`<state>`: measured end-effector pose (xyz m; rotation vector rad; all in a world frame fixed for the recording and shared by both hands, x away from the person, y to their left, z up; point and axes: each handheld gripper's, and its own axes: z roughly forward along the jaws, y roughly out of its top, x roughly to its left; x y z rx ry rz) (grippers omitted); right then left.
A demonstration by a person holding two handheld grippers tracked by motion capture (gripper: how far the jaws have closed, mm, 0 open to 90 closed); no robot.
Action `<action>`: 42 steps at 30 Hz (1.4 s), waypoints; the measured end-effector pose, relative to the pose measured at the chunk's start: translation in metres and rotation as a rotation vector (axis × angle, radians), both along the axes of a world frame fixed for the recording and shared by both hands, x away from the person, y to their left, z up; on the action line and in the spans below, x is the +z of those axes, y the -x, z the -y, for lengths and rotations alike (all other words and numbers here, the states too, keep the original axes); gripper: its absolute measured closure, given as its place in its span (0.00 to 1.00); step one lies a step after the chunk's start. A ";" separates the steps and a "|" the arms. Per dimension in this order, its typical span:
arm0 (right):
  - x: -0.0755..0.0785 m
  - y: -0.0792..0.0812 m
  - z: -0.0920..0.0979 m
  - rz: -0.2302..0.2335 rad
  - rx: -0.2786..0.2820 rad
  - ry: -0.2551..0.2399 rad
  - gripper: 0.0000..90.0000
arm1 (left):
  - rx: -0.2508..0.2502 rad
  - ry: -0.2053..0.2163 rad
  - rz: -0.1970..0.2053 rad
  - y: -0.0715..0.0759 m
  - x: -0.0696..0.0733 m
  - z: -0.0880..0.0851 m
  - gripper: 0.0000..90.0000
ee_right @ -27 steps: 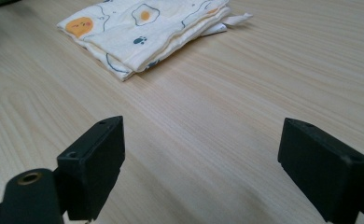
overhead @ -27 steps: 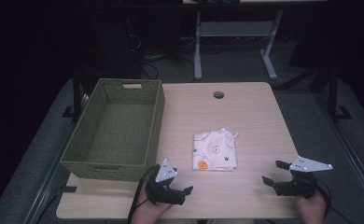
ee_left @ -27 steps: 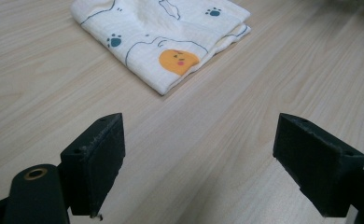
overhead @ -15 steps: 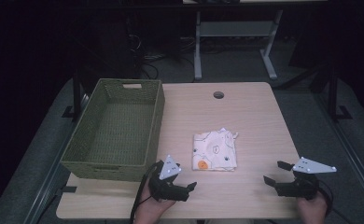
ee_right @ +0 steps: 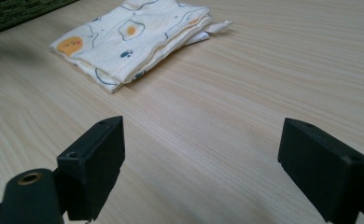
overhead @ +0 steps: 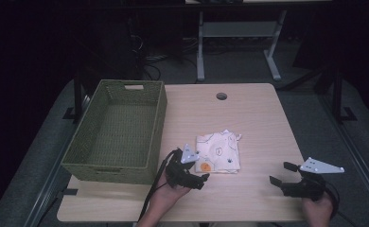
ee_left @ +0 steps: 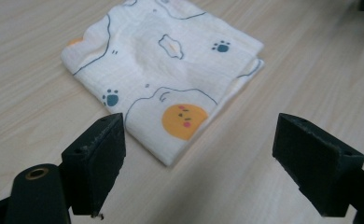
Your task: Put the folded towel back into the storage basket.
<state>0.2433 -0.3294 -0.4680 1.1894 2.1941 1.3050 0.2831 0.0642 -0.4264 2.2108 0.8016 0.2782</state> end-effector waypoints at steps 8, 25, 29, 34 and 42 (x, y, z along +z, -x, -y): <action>0.001 -0.002 -0.001 0.003 -0.002 -0.014 0.16 | -0.015 -0.075 0.007 -0.015 0.000 0.020 0.20; 0.001 0.000 -0.006 0.021 0.043 -0.027 0.16 | -0.025 -0.195 -0.055 -0.070 -0.005 0.072 0.33; 0.001 0.000 -0.006 0.017 0.048 -0.019 0.16 | -0.032 -0.271 -0.067 -0.079 -0.009 0.086 0.40; 0.002 0.000 -0.006 0.016 0.043 -0.019 0.16 | 0.018 -0.313 -0.114 -0.091 -0.017 0.095 0.41; 0.002 0.000 -0.006 0.022 0.041 -0.012 0.16 | -0.006 -0.332 -0.192 -0.096 -0.018 0.100 0.51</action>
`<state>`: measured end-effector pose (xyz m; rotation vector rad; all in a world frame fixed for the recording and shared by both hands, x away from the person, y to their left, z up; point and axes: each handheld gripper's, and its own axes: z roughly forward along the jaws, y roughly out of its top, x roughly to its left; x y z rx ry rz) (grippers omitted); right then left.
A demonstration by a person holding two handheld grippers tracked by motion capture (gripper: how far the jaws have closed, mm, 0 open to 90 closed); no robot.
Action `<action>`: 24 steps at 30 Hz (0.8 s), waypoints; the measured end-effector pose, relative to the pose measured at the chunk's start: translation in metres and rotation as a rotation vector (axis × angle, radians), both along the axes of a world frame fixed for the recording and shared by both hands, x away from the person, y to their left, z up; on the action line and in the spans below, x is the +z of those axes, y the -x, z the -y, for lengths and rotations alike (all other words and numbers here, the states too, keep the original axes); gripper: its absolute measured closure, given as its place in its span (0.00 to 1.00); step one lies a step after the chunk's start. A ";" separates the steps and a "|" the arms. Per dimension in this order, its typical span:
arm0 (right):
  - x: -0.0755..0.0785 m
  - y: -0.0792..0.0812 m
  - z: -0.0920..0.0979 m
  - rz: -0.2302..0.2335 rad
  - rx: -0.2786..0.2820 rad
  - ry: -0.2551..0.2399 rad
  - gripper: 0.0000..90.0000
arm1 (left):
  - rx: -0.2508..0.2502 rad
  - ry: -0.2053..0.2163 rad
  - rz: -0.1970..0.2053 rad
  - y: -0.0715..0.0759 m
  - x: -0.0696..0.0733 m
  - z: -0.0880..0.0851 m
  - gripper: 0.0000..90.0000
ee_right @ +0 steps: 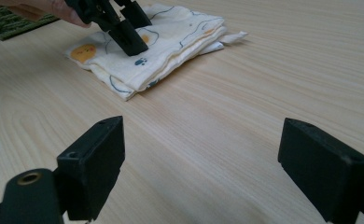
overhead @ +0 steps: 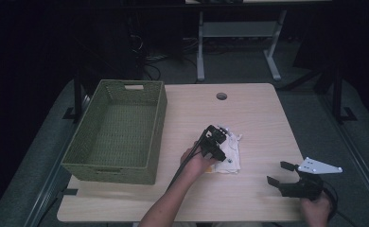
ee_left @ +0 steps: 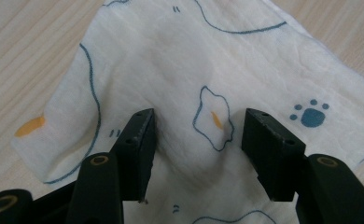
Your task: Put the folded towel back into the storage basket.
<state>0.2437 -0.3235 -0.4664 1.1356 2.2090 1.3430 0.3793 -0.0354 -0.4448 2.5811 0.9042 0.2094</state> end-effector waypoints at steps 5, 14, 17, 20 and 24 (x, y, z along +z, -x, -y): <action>0.001 0.002 0.000 0.006 -0.003 -0.003 0.16 | 0.000 -0.008 -0.016 -0.003 0.002 -0.003 0.61; 0.002 0.003 -0.007 0.013 -0.001 0.032 0.16 | -0.010 -0.039 -0.050 -0.010 0.005 -0.006 0.83; 0.001 0.004 -0.008 0.006 0.013 0.047 0.16 | -0.014 -0.033 -0.060 -0.012 0.006 -0.008 0.87; 0.001 0.004 -0.008 0.005 0.010 0.056 0.16 | -0.004 -0.022 -0.069 -0.014 0.006 -0.013 0.88; 0.001 0.004 -0.007 0.002 0.008 0.052 0.16 | 0.000 0.004 -0.087 -0.015 0.006 -0.019 0.90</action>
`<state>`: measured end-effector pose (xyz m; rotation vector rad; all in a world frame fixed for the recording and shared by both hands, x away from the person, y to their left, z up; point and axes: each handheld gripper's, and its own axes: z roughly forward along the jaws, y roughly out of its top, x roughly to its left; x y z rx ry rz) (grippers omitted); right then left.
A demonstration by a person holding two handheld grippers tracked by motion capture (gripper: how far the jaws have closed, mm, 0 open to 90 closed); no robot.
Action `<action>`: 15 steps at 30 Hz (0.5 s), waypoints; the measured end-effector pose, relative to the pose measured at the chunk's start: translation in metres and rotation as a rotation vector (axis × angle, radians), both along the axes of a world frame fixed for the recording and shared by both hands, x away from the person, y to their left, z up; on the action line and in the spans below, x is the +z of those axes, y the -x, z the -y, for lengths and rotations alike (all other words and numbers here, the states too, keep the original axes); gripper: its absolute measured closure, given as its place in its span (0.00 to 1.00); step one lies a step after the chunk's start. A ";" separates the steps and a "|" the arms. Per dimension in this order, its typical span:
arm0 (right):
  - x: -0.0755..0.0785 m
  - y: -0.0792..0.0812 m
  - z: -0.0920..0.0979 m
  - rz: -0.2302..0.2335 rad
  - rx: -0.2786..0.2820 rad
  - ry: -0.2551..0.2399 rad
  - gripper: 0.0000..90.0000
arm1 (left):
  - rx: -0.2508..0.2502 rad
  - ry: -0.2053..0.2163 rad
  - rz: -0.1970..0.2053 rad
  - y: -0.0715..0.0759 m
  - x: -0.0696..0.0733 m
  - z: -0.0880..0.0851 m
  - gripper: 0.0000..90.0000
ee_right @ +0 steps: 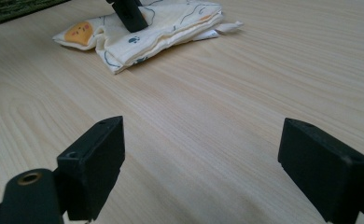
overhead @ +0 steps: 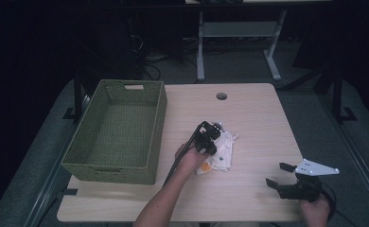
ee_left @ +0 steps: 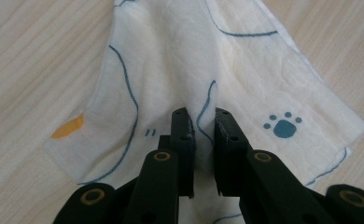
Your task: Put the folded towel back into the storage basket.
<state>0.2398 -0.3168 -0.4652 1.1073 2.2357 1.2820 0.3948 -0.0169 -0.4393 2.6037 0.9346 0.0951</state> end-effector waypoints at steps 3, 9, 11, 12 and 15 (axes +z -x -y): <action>0.000 0.001 0.000 0.006 0.005 0.009 0.16 | 0.007 0.035 -0.053 -0.004 0.001 -0.008 0.90; 0.001 0.004 0.003 0.017 0.003 -0.016 0.16 | 0.025 0.116 -0.104 -0.006 0.006 -0.019 0.91; 0.001 0.003 0.003 0.013 -0.002 -0.010 0.16 | 0.024 0.149 -0.107 -0.004 0.010 -0.023 0.91; 0.001 0.004 0.003 0.014 -0.006 -0.009 0.16 | 0.021 0.157 -0.106 -0.004 0.012 -0.025 0.91; 0.002 0.006 0.003 0.024 -0.006 -0.024 0.16 | 0.022 0.199 -0.123 -0.002 0.019 -0.032 0.91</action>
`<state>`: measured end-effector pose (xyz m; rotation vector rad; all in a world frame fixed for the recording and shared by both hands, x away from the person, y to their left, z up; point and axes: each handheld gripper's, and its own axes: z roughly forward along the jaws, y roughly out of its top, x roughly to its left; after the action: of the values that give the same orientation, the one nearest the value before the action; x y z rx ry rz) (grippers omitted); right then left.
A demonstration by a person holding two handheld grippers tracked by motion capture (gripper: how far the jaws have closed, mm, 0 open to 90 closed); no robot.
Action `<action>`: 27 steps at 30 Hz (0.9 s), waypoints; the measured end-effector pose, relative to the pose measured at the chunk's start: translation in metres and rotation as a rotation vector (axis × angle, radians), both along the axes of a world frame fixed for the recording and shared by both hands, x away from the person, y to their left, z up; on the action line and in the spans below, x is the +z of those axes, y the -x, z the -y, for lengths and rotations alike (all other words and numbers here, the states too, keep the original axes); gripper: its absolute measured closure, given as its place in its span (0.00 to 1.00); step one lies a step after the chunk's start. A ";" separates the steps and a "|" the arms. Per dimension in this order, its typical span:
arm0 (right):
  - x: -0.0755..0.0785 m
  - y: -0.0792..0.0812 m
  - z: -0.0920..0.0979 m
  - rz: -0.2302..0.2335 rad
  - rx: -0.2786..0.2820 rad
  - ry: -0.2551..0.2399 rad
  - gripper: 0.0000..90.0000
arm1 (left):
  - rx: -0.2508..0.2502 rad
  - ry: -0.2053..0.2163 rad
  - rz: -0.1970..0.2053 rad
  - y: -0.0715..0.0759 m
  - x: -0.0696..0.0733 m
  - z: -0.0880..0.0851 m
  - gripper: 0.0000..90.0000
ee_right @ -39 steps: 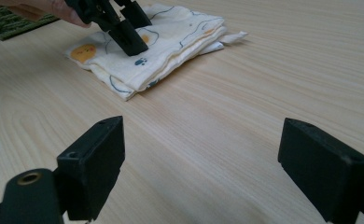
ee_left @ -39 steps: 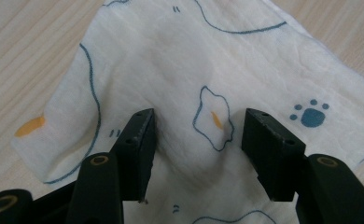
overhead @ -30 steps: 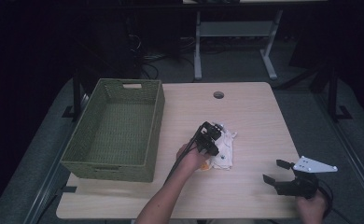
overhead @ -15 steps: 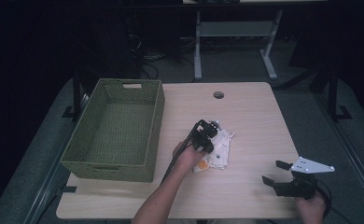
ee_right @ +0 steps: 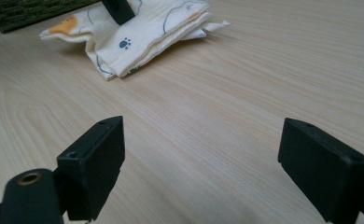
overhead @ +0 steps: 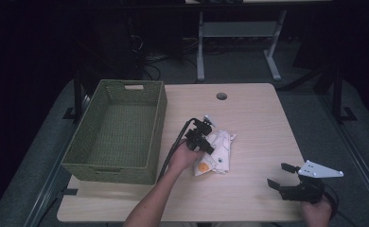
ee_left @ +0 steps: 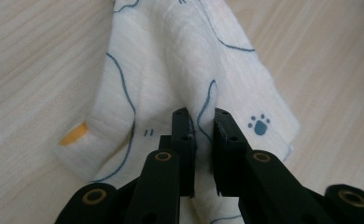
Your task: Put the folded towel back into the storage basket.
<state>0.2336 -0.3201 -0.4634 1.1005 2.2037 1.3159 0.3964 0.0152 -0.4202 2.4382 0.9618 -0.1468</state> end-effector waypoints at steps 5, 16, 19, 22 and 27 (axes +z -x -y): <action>0.000 0.002 -0.001 0.004 -0.006 -0.002 0.16 | 0.002 0.079 0.004 0.007 0.016 -0.012 0.90; -0.002 0.004 -0.010 -0.013 -0.005 0.000 0.16 | -0.022 0.205 0.045 0.026 0.055 -0.041 0.90; -0.002 0.004 -0.011 -0.015 -0.004 0.001 0.16 | -0.016 0.266 0.043 0.028 0.065 -0.055 0.90; -0.002 0.005 -0.011 -0.010 -0.004 0.001 0.16 | -0.001 0.320 0.027 0.028 0.071 -0.067 0.90; -0.002 0.003 -0.013 -0.014 -0.009 0.008 0.16 | 0.001 0.343 0.026 0.028 0.081 -0.082 0.90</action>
<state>0.2303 -0.3069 -0.4658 1.1181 2.2096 1.2980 0.3682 0.0970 -0.3389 2.1200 0.8483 -0.2572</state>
